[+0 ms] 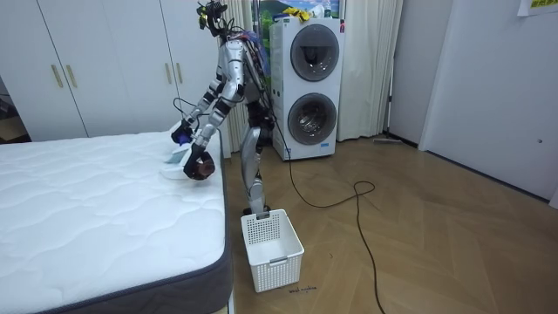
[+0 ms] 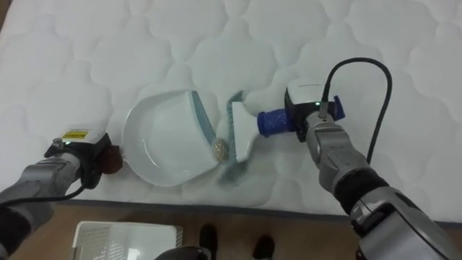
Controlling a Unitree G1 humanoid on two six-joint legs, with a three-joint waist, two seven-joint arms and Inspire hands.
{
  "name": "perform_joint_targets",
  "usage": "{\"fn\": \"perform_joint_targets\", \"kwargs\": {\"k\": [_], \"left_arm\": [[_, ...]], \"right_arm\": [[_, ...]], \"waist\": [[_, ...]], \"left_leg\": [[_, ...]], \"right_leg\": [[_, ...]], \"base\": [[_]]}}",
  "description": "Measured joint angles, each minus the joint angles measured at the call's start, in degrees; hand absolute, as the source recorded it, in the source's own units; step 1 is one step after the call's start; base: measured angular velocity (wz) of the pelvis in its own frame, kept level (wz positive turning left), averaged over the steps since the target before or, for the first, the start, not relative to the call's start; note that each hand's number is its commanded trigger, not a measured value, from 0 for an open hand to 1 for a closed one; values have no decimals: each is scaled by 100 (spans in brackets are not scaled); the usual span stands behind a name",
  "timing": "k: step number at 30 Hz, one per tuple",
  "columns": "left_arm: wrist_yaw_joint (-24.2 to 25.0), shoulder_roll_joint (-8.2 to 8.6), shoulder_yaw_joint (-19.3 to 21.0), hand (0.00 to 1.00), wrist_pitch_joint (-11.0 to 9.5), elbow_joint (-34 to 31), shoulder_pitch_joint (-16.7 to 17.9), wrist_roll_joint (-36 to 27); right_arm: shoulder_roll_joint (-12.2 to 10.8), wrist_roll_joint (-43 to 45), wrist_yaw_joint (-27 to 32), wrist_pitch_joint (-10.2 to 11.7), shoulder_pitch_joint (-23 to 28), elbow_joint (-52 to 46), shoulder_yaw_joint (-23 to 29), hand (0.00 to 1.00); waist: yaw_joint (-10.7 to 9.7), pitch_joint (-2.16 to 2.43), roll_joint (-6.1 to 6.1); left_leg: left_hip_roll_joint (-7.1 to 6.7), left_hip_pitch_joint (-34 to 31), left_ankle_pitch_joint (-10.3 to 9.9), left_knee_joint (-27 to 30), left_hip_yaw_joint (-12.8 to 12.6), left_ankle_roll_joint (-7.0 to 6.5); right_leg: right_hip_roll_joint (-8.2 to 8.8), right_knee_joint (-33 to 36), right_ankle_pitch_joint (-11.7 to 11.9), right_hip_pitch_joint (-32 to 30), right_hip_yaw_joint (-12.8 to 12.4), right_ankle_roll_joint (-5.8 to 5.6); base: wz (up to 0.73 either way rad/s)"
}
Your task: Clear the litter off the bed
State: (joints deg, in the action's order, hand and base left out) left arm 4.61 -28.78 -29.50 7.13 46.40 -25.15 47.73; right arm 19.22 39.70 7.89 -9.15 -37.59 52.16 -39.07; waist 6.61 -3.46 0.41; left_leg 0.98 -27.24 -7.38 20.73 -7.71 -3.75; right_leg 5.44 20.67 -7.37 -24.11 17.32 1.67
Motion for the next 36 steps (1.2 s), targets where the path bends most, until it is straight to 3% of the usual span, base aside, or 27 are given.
{"fn": "perform_joint_targets", "kwargs": {"k": [6, 30, 36], "left_arm": [[10, 11, 0, 100, -2, 3, -1, 0], [-13, 46, 4, 100, -46, 3, -2, 57], [-10, 67, 8, 100, -50, 3, -3, 141]], "right_arm": [[-103, -144, -127, 36, 0, 1, -2, 100], [-144, -403, -358, 56, -1, 2, 0, 100], [-153, -387, -360, 191, 1, -65, -3, 100]], "waist": [[-2, 0, 12], [27, -4, 45], [33, -1, 58]], "left_leg": [[-2, 1, 1, 0, 0, -1], [-3, -7, 0, -1, 0, -1], [-3, -7, 0, -8, -4, -1]], "right_leg": [[4, 2, 0, -1, 1, 0], [3, 1, -1, -11, -11, 0], [7, 5, -1, -17, -9, 0]], "base": [[0], [0], [0]]}}
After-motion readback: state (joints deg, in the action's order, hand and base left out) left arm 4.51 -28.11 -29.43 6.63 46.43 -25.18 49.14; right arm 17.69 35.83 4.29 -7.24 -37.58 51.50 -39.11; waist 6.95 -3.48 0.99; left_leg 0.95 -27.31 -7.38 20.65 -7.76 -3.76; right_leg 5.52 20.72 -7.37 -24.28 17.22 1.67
